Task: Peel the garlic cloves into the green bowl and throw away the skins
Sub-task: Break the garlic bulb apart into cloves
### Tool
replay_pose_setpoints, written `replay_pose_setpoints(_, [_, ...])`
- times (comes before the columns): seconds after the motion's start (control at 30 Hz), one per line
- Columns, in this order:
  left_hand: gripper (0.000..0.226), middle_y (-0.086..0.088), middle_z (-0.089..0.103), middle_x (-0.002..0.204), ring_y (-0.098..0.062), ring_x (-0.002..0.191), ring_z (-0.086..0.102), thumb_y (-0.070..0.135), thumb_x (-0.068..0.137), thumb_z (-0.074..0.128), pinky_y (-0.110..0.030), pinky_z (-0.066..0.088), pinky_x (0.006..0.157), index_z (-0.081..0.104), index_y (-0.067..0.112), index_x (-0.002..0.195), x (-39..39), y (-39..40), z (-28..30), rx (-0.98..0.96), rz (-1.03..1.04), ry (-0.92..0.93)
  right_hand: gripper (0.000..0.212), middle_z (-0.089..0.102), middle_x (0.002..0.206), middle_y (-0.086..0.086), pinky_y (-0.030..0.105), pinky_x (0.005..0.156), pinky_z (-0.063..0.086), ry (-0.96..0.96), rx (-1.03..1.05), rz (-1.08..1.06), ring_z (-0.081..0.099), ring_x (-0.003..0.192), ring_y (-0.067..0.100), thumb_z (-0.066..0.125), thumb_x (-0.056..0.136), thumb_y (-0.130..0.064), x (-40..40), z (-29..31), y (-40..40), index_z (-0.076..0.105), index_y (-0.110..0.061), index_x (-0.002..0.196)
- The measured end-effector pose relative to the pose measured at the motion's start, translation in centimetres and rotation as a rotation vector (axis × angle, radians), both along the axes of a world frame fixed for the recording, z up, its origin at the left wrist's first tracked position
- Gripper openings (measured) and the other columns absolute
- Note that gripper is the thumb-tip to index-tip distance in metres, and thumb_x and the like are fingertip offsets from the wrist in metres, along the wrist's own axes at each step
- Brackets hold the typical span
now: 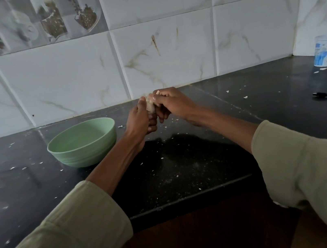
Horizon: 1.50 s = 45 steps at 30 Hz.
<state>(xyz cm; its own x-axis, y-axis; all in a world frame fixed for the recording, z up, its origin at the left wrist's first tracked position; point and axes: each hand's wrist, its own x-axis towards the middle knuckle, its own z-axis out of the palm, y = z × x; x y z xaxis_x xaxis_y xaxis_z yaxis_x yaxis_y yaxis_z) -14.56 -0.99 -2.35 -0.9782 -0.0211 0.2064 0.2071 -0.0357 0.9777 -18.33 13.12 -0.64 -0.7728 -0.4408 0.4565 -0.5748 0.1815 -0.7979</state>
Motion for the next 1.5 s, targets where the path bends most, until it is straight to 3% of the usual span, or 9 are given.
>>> replay_pose_setpoints(0.23, [0.065,0.000,0.045,0.049,-0.005,0.039,0.028,0.041,0.116,0.024,-0.017,0.024,0.036,0.059,-0.002,0.082,0.2,0.3,0.0,0.143,-0.039,-0.004,0.039,0.055,0.058,0.012,0.030,0.056,0.045,-0.180,-0.144,0.061,0.059,0.054,0.026,0.049,0.109,-0.025,-0.5,0.1,-0.3,0.045,-0.014,0.071])
replay_pose_setpoints(0.4, [0.050,0.006,0.039,0.058,-0.004,0.043,0.029,0.042,0.115,0.025,-0.017,0.028,0.039,0.057,0.005,0.104,-0.3,-0.7,0.3,0.349,-0.003,0.006,0.034,0.066,0.061,0.012,0.024,0.052,0.053,-0.375,-0.319,0.012,0.068,0.056,0.025,0.048,0.107,-0.014,-0.8,0.2,0.5,0.047,-0.013,0.073])
replay_pose_setpoints(0.67, [0.043,-0.002,0.043,0.068,-0.006,0.042,0.033,0.039,0.114,0.035,-0.019,0.026,0.040,0.057,0.003,0.122,-0.3,-0.8,-0.1,-0.056,0.175,0.029,0.041,0.071,0.062,0.006,0.019,0.060,0.051,0.173,0.412,-0.132,0.069,0.051,0.014,0.062,0.102,-0.039,-1.1,-0.4,1.2,0.070,-0.006,0.079])
replay_pose_setpoints(0.77, [0.037,-0.002,0.049,0.070,-0.006,0.043,0.034,0.038,0.113,0.039,-0.019,0.027,0.041,0.057,0.007,0.123,-0.2,-0.7,-0.2,-0.113,0.209,0.015,0.035,0.071,0.060,0.001,0.019,0.061,0.051,0.181,0.434,-0.156,0.068,0.052,0.013,0.083,0.086,-0.042,-1.5,0.6,2.6,0.073,-0.009,0.082])
replay_pose_setpoints(0.87, [0.029,-0.002,0.052,0.074,-0.006,0.045,0.035,0.038,0.113,0.039,-0.019,0.028,0.043,0.054,0.014,0.118,-0.1,-0.6,-0.3,-0.133,0.189,0.017,0.020,0.073,0.062,-0.002,0.022,0.061,0.055,0.162,0.425,-0.141,0.070,0.054,0.010,0.091,0.078,-0.017,-1.7,1.1,2.9,0.074,-0.007,0.081])
replay_pose_setpoints(1.07, [0.028,-0.004,0.057,0.088,-0.004,0.052,0.041,0.040,0.112,0.045,-0.018,0.035,0.044,0.041,0.012,0.119,-0.5,-1.0,-0.6,-0.141,0.224,0.041,0.030,0.079,0.097,0.010,0.041,0.085,0.064,0.005,0.512,-0.034,0.078,0.087,0.016,0.069,0.084,0.016,-1.8,1.6,2.7,0.076,-0.006,0.102])
replay_pose_setpoints(1.3, [0.035,-0.005,0.058,0.097,-0.007,0.063,0.046,0.037,0.111,0.046,-0.018,0.040,0.048,0.040,0.008,0.130,-0.9,-1.0,-1.1,-0.253,0.196,0.067,0.025,0.070,0.112,0.007,0.037,0.080,0.060,-0.026,0.459,-0.024,0.072,0.096,0.024,0.069,0.098,-0.022,-1.4,2.0,3.3,0.059,-0.015,0.119])
replay_pose_setpoints(1.4, [0.034,-0.001,0.056,0.091,-0.009,0.066,0.046,0.044,0.113,0.038,-0.023,0.040,0.053,0.044,0.012,0.122,-1.0,-1.2,-1.1,-0.312,0.196,0.100,0.029,0.072,0.099,0.005,0.039,0.081,0.057,0.102,0.515,-0.099,0.072,0.092,0.025,0.054,0.106,-0.038,-0.8,1.6,2.1,0.065,-0.012,0.111])
replay_pose_setpoints(1.5, [0.040,-0.001,0.054,0.089,-0.014,0.072,0.049,0.052,0.111,0.031,-0.033,0.043,0.063,0.045,0.015,0.118,-1.5,-1.2,-1.4,-0.396,0.262,0.094,0.051,0.070,0.069,0.003,0.033,0.068,0.052,0.140,0.536,-0.121,0.069,0.061,0.015,0.037,0.113,-0.037,-0.2,0.6,0.5,0.070,-0.008,0.087])
